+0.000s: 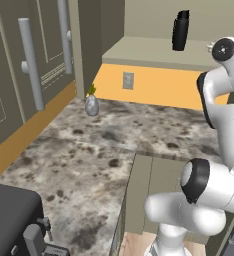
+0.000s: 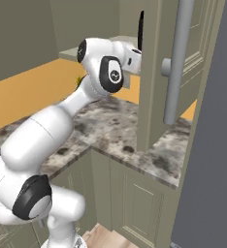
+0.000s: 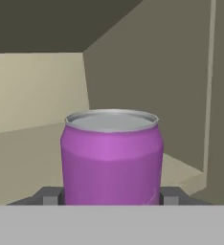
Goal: Pick the can, water bottle from the counter and place them in the open cabinet.
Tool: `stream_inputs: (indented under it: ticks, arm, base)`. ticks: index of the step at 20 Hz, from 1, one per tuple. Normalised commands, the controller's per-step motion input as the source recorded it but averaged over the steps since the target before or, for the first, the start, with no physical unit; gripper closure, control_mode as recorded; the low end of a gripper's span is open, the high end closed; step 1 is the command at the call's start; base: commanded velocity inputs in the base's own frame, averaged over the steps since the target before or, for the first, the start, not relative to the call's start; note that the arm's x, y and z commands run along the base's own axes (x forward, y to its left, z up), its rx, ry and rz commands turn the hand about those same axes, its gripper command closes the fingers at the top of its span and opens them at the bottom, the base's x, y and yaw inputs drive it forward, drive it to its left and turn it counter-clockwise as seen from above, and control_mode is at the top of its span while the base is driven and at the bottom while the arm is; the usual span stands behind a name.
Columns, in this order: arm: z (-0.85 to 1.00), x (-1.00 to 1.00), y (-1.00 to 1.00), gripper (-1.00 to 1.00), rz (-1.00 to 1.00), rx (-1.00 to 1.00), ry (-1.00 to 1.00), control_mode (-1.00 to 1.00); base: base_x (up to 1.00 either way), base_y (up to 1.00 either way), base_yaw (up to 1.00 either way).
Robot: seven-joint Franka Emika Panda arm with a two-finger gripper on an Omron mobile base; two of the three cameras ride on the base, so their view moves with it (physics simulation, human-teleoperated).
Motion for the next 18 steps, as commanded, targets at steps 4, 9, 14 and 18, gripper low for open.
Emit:
stream_inputs:
  ticks: [4, 9, 14, 18]
  arm:
    - [-0.10, 0.36, -0.10, 1.00, 0.00, -0.04, -0.02, -1.00]
    - [0.00, 0.42, -0.19, 1.00, 0.00, -0.01, 0.00, -1.00]
    - [0.00, 0.41, -0.22, 1.00, 0.00, -0.01, 0.00, -1.00]
    - [-0.02, 0.39, -0.17, 1.00, 0.00, 0.00, 0.00, -1.00]
  base:
    - [0.00, 0.00, 0.00]
    - [0.00, 0.00, 0.00]
    - [0.00, 0.00, 0.00]
    - [0.00, 0.00, 0.00]
